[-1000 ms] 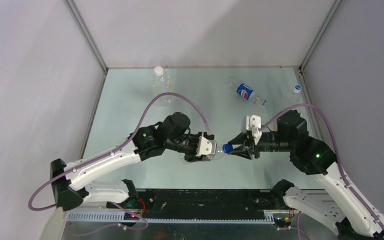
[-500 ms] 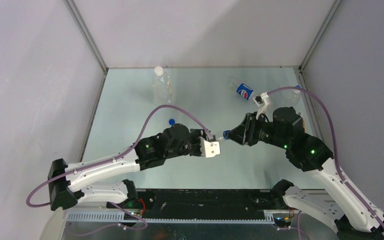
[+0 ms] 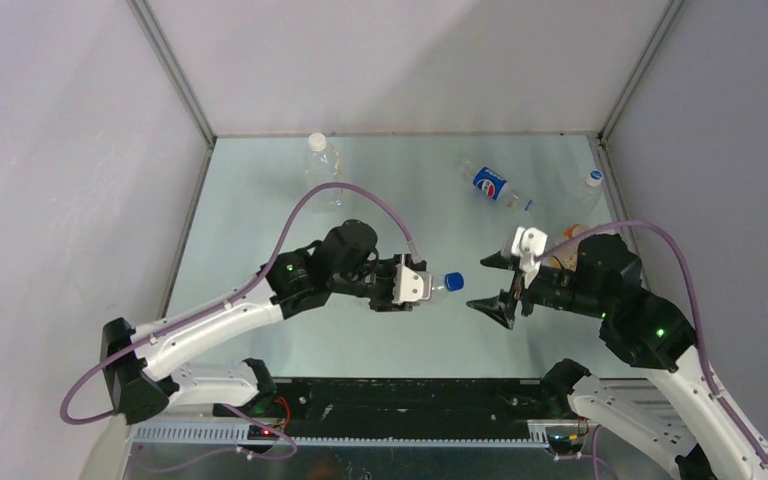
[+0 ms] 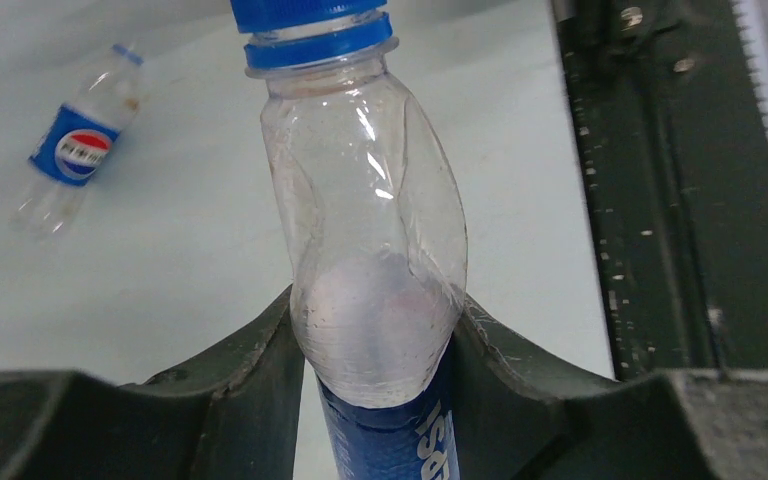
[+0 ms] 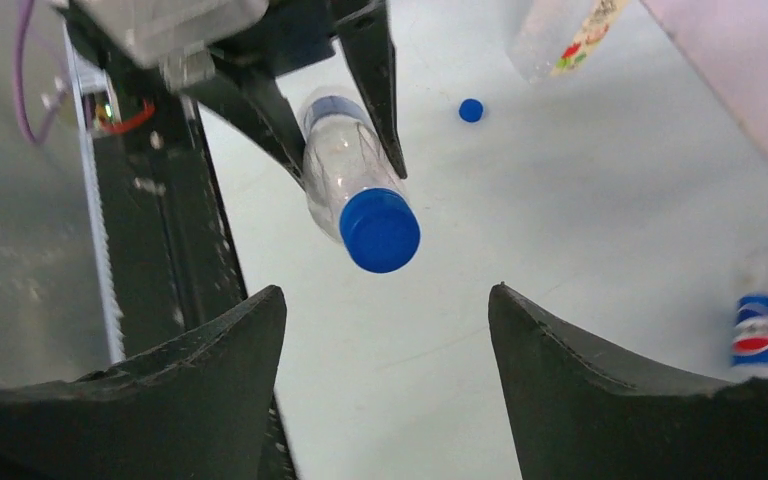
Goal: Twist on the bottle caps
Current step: Screw the bottle cap onto the plastic bottle.
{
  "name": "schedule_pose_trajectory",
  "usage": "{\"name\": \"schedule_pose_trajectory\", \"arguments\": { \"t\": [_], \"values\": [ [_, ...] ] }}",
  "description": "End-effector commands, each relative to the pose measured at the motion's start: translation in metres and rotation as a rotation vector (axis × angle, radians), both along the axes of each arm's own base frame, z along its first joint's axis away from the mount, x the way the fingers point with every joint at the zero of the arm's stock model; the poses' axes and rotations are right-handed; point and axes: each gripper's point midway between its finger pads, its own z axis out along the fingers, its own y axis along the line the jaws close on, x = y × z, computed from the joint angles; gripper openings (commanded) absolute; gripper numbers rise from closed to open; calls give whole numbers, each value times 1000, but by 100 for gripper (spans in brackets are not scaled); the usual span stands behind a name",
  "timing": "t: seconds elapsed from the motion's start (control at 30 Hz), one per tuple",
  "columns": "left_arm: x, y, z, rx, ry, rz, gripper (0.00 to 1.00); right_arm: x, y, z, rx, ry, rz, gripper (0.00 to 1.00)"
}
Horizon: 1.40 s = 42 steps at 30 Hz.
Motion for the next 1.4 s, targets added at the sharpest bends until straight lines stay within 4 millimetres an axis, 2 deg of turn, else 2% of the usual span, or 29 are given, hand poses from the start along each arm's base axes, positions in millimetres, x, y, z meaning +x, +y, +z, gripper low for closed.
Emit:
{"name": "schedule_pose_trajectory", "arguments": {
  "t": [0.0,0.17,0.47,0.7,0.83,0.93,1.0,1.1,1.23,1.3,1.37],
  "values": [
    [-32,-6,15,-33,93,-180,0,-9,1,5,-120,-303,232,76],
    [-37,-10,16,-32,115,-217,0,-23,10,3,-123,-266,361,70],
    [-35,-17,22,-46,108,-232,0,-31,21,1,-84,-210,441,54],
    [-34,-19,24,-54,99,-238,0,-27,23,-8,-108,-163,429,37],
    [-30,-20,25,-59,82,-225,0,-25,25,-9,-97,-109,406,20],
    [-23,-21,29,-77,53,-190,0,-15,26,-9,-83,-14,306,5],
    [-15,-22,33,-104,20,-147,0,-5,26,-9,-55,95,186,0],
    [3,-20,41,-152,-70,-42,0,12,30,-5,23,270,-4,0],
    [23,-14,42,-170,-215,105,0,30,31,-7,176,612,-320,0],
    [29,-11,41,-163,-287,165,0,34,34,-4,227,683,-369,0],
    [30,-10,37,-154,-315,188,0,37,34,4,253,644,-361,0]
  ]
}}
